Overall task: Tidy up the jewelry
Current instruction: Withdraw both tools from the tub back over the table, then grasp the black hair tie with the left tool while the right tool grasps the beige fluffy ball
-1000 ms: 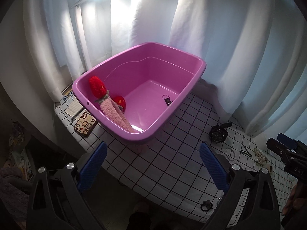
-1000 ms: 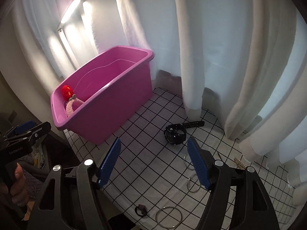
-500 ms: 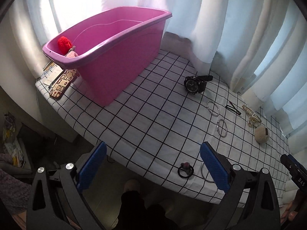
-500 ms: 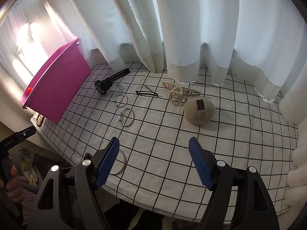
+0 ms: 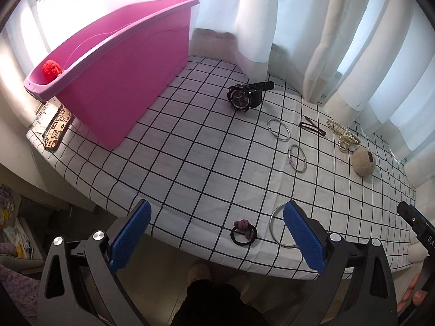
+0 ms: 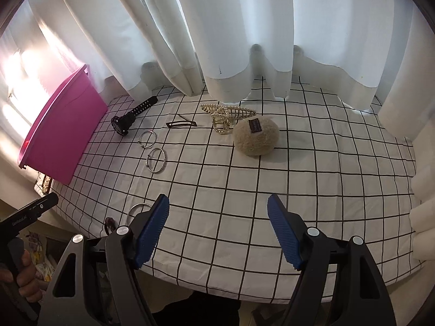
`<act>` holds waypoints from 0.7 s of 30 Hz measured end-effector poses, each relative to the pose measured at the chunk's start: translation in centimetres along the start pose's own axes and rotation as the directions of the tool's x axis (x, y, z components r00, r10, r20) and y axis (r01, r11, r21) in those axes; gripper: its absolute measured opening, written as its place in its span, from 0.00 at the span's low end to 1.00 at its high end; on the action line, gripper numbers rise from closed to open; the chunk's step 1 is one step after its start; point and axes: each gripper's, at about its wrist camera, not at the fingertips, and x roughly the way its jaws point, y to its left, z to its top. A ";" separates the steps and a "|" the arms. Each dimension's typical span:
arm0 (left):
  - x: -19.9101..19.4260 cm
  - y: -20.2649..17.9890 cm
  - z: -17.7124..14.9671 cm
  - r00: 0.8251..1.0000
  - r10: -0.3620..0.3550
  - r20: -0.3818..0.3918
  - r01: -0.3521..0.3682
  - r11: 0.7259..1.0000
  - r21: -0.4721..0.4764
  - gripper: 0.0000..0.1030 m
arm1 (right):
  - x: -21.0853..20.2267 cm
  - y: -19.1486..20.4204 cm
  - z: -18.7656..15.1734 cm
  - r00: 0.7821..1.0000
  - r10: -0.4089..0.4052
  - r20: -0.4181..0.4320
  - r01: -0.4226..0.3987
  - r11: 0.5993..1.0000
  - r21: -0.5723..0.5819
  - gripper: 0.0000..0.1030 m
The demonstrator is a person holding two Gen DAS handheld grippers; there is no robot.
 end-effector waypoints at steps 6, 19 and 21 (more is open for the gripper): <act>1.1 -0.5 -1.6 1.000 0.006 -0.028 -0.007 0.999 -0.037 0.93 | 0.9 -1.1 0.2 1.000 0.001 -0.002 -0.001 0.999 -0.037 0.69; 4.3 -1.9 -7.5 0.982 0.171 -0.078 -0.185 0.955 -0.233 0.93 | 6.0 -5.3 1.9 0.995 0.077 -0.062 -0.088 0.978 -0.190 0.69; 5.2 -2.2 -8.0 0.978 0.190 -0.081 -0.204 0.950 -0.236 0.93 | 6.7 -5.8 2.1 0.994 0.086 -0.071 -0.098 0.976 -0.193 0.69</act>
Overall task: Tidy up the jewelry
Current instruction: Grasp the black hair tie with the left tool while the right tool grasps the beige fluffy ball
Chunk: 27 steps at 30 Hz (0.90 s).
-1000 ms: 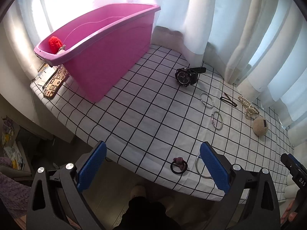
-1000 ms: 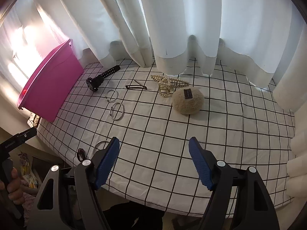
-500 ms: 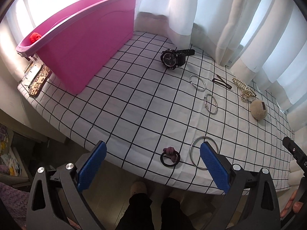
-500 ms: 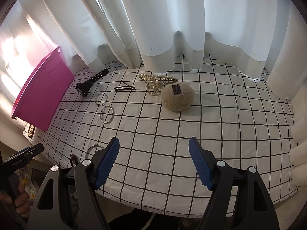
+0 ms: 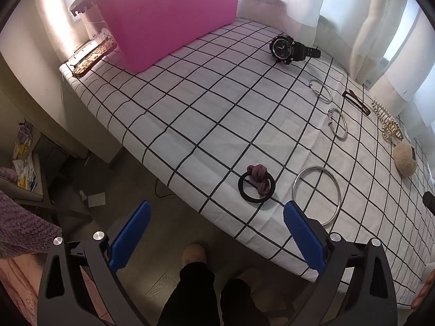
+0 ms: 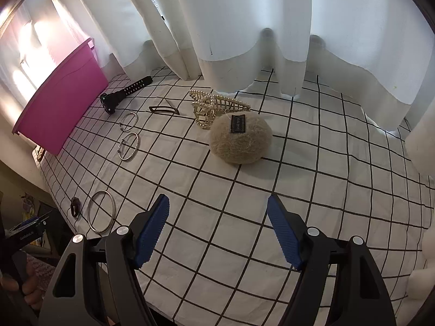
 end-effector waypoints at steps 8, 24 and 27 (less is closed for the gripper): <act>3.5 -0.7 0.1 1.000 0.022 0.001 -0.022 0.999 -0.036 0.93 | 2.3 -1.5 0.8 0.999 0.029 0.016 -0.029 1.000 -0.001 0.69; 5.7 -0.9 0.9 0.998 -0.002 0.064 0.009 0.995 -0.104 0.94 | 6.0 -1.8 3.2 0.999 0.024 0.046 -0.023 0.999 -0.037 0.69; 5.7 -1.0 0.7 0.997 0.005 0.079 0.005 0.992 -0.129 0.94 | 6.6 -1.8 4.0 0.999 0.016 0.048 -0.014 0.999 -0.045 0.69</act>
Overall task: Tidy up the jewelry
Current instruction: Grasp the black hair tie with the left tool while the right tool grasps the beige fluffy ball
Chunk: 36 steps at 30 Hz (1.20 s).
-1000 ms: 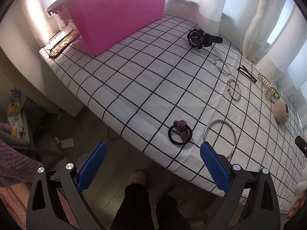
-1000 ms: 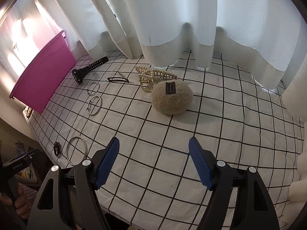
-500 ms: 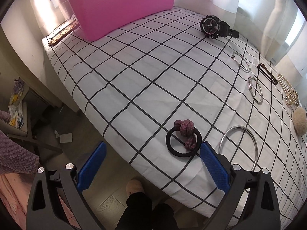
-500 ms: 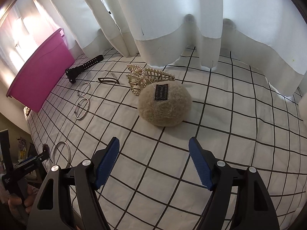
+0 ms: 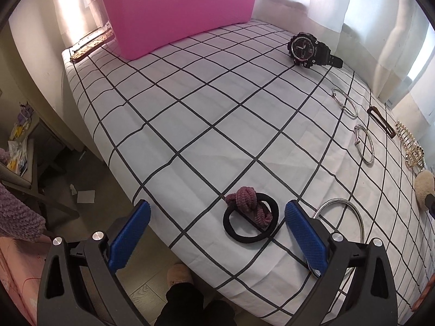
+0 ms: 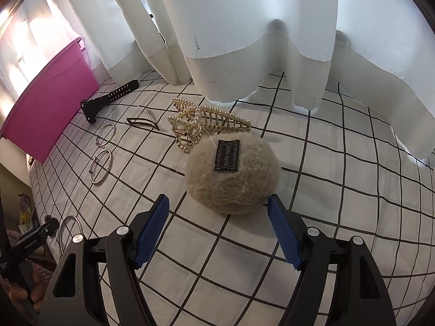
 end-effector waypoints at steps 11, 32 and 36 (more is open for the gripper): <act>-0.1 0.2 -0.6 1.000 -0.017 0.017 0.018 0.999 -0.042 0.95 | 3.0 0.4 1.5 0.996 -0.089 -0.013 0.089 0.996 -0.027 0.71; -1.0 0.7 -1.3 0.998 -0.048 0.047 0.051 0.997 -0.065 0.74 | 2.8 1.4 0.4 0.996 -0.075 0.049 0.079 0.991 -0.105 0.65; -1.3 -0.1 -1.1 0.998 -0.002 0.057 0.003 1.000 -0.009 0.73 | 3.0 1.6 0.3 0.996 -0.077 0.038 0.081 0.990 -0.120 0.65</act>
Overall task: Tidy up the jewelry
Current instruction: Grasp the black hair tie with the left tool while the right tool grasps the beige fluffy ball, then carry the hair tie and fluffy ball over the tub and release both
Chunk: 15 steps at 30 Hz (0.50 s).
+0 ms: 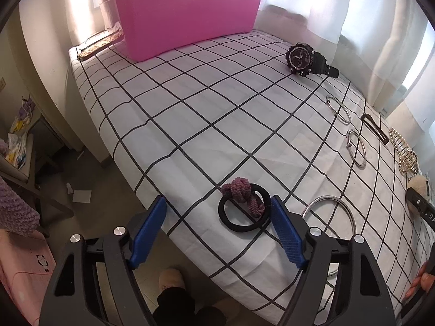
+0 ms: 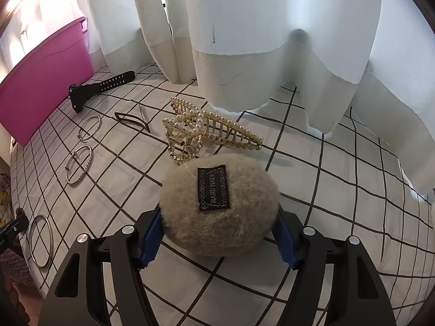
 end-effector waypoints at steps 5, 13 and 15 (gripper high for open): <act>-0.5 -1.6 -0.1 0.999 0.011 0.043 -0.015 0.996 0.087 0.54 | 0.1 -0.1 0.1 1.000 0.006 -0.002 -0.006 1.000 0.004 0.65; -0.8 -2.2 -0.5 0.998 -0.039 0.059 0.032 0.993 0.111 0.20 | 0.1 -0.1 0.1 1.000 0.014 0.007 -0.014 1.000 0.007 0.65; -0.9 -2.0 -0.5 0.997 -0.050 0.060 0.044 0.994 0.099 0.17 | -0.1 0.0 0.0 1.000 0.016 0.014 -0.016 1.000 0.000 0.65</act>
